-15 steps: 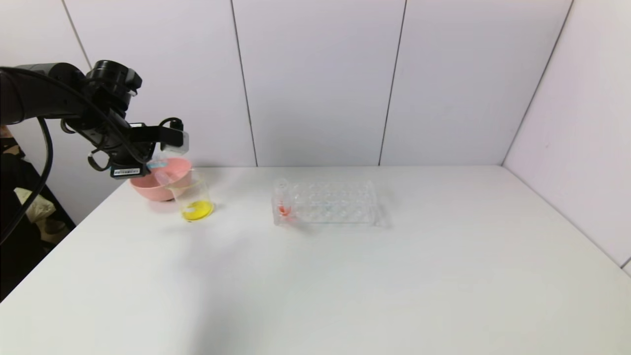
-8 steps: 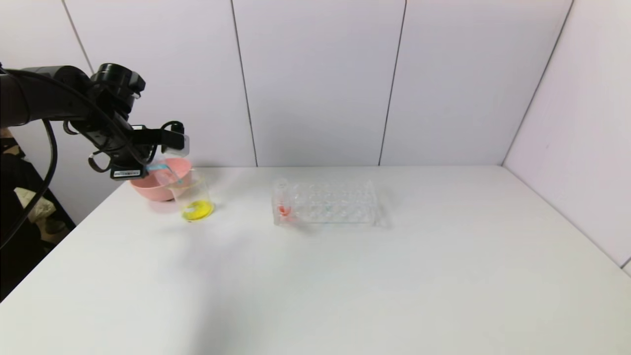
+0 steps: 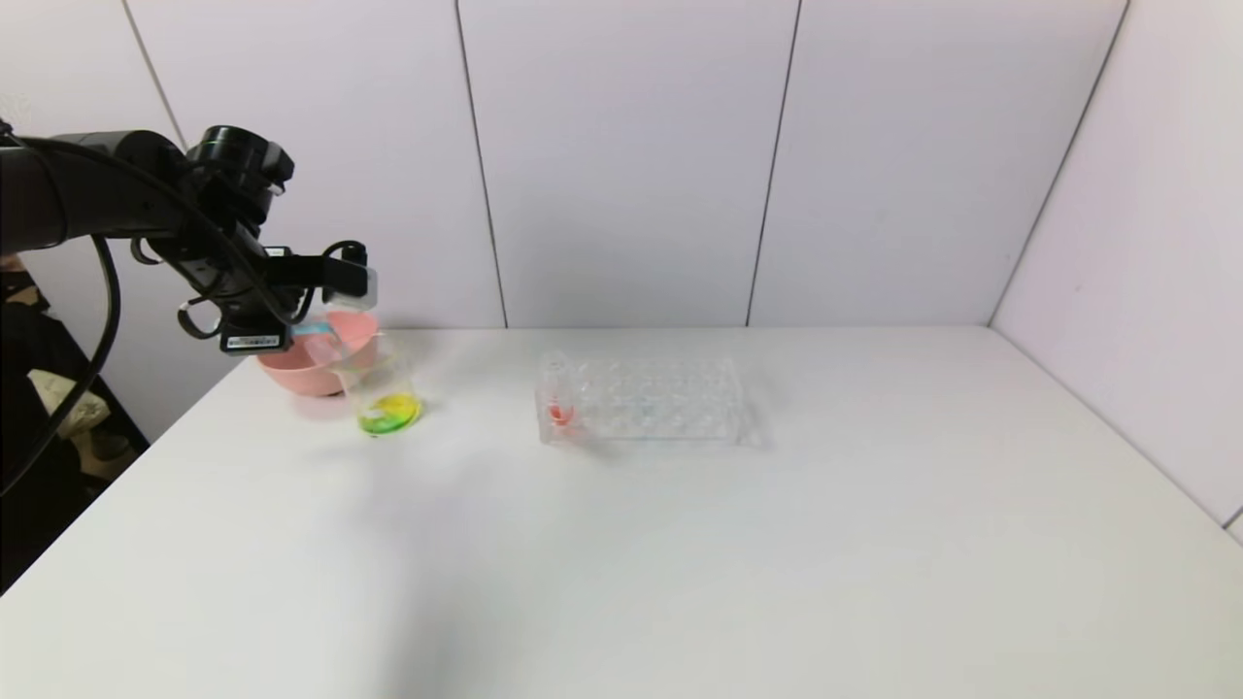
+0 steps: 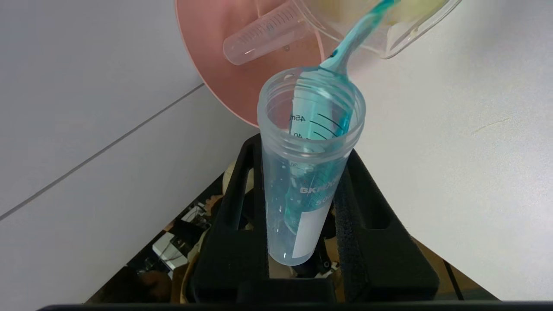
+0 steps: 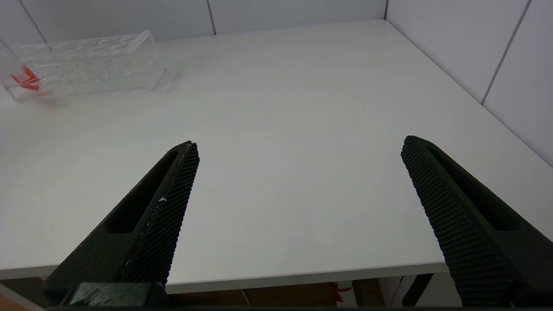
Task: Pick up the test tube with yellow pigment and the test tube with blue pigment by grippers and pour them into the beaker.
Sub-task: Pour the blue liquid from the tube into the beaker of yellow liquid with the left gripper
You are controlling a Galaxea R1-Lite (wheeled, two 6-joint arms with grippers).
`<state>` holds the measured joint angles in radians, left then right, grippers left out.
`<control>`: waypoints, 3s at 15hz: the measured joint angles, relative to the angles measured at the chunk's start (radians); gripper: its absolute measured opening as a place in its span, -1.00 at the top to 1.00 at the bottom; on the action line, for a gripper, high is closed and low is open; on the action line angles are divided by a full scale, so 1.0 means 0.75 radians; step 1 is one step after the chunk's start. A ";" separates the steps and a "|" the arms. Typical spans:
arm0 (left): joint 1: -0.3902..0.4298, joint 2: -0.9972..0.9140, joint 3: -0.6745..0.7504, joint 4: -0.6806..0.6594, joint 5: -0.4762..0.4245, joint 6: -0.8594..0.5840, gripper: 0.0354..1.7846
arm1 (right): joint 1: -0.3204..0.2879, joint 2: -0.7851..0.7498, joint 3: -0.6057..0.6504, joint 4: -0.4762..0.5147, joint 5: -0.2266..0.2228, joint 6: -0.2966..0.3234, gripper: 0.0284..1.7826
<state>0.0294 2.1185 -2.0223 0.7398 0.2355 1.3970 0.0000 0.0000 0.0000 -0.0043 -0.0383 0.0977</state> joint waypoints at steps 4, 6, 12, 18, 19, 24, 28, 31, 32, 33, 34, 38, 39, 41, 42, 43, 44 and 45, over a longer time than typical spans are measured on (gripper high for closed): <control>-0.004 0.000 -0.001 0.000 0.011 -0.001 0.52 | 0.000 0.000 0.000 0.000 0.000 0.000 -0.92; -0.009 0.000 -0.001 -0.009 0.016 -0.001 0.52 | 0.000 0.000 0.000 0.000 0.000 0.000 -0.92; -0.031 0.006 -0.001 -0.016 0.070 0.001 0.52 | 0.000 0.000 0.000 0.000 0.000 0.000 -0.92; -0.051 0.010 -0.001 -0.034 0.108 0.000 0.52 | 0.001 0.000 0.000 0.000 0.000 0.000 -0.92; -0.053 0.010 -0.001 -0.035 0.110 0.000 0.52 | 0.000 0.000 0.000 0.001 0.000 0.000 -0.92; -0.064 0.010 -0.001 -0.043 0.177 0.028 0.52 | 0.000 0.000 0.000 0.001 0.000 0.000 -0.92; -0.076 0.010 -0.001 -0.048 0.223 0.060 0.52 | 0.000 0.000 0.000 0.001 0.000 0.000 -0.92; -0.090 0.010 -0.001 -0.056 0.262 0.087 0.52 | 0.000 0.000 0.000 0.001 0.001 0.000 -0.92; -0.090 0.010 -0.001 -0.055 0.263 0.088 0.52 | 0.000 0.000 0.000 0.000 0.000 0.000 -0.92; -0.091 0.010 -0.001 -0.055 0.263 0.088 0.52 | 0.000 0.000 0.000 0.001 0.000 0.000 -0.92; -0.091 0.010 0.000 -0.055 0.263 0.090 0.52 | 0.000 0.000 0.000 0.001 0.000 0.000 -0.92; -0.091 0.009 0.000 -0.053 0.279 0.099 0.52 | 0.000 0.000 0.000 0.001 0.000 0.000 -0.92; -0.090 0.008 0.001 -0.052 0.286 0.102 0.52 | 0.000 0.000 0.000 0.001 0.000 0.000 -0.92; -0.090 0.008 0.001 -0.052 0.288 0.106 0.52 | 0.000 0.000 0.000 0.000 0.000 0.000 -0.92; -0.090 0.008 0.001 -0.053 0.287 0.106 0.52 | 0.000 0.000 0.000 0.000 0.000 0.000 -0.92; -0.090 0.009 0.001 -0.053 0.290 0.107 0.52 | 0.000 0.000 0.000 0.001 0.000 0.000 -0.92; -0.092 0.009 0.001 -0.052 0.292 0.108 0.52 | 0.000 0.000 0.000 0.000 0.000 0.000 -0.92; -0.092 0.009 0.001 -0.053 0.293 0.108 0.52 | 0.000 0.000 0.000 0.001 0.000 0.000 -0.92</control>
<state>-0.0394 2.1249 -2.0215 0.7000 0.4555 1.4783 0.0000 0.0000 0.0000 -0.0038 -0.0383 0.0977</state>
